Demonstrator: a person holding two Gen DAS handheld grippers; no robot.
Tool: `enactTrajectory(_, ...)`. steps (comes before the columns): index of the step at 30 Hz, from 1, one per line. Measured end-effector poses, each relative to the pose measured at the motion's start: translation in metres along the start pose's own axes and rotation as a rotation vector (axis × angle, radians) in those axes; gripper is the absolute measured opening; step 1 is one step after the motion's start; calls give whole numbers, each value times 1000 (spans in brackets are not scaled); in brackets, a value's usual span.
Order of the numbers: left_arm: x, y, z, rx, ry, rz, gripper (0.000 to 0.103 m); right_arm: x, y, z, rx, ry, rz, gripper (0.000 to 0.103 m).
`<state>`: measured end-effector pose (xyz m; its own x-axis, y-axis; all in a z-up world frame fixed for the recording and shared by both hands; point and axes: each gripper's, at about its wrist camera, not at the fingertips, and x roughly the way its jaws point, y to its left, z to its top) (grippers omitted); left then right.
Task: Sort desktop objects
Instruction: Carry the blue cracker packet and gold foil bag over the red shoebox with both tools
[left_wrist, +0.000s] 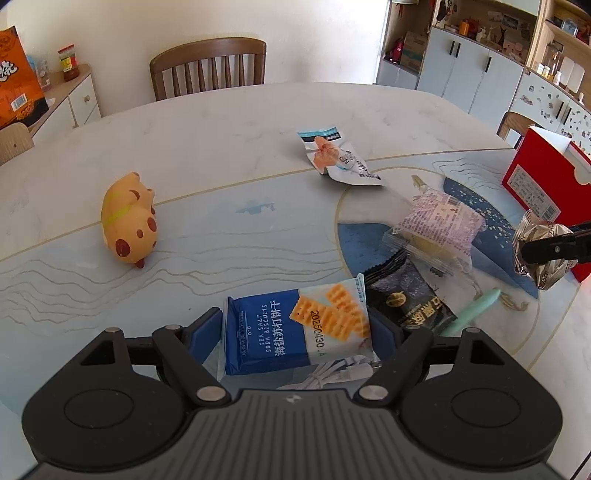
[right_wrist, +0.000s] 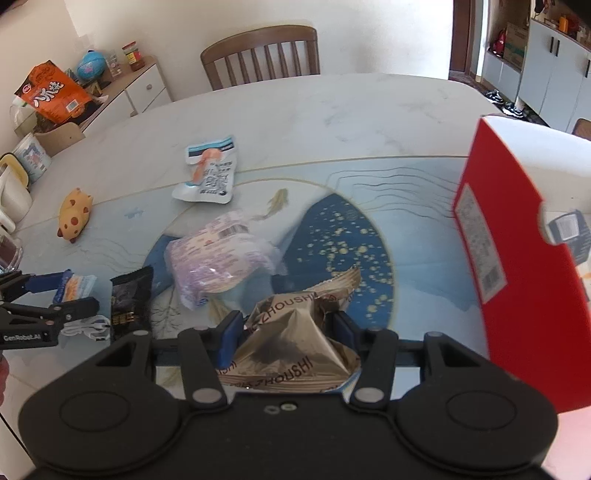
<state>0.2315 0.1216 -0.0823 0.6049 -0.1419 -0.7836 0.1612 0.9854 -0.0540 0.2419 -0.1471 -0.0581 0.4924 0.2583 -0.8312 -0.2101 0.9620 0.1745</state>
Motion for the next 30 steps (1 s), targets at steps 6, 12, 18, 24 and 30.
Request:
enactTrajectory(6, -9, -4, 3, 0, -10, -3, 82, -11, -10, -3, 16, -17, -3, 53)
enactTrajectory(12, -20, -11, 6, 2, -27, -8, 82, -26, -12, -4, 17, -42, 10, 53)
enactTrajectory(18, -33, -22, 11, 13, -43, -18, 82, -41, -16, -6, 26, -70, 19, 53)
enactTrajectory(24, -45, -38, 17, 27, -54, -39, 82, -58, -20, -8, 28, -87, 19, 53)
enactTrajectory(30, -55, -59, 23, 56, -69, -61, 82, -74, -26, -12, 37, -110, 16, 53)
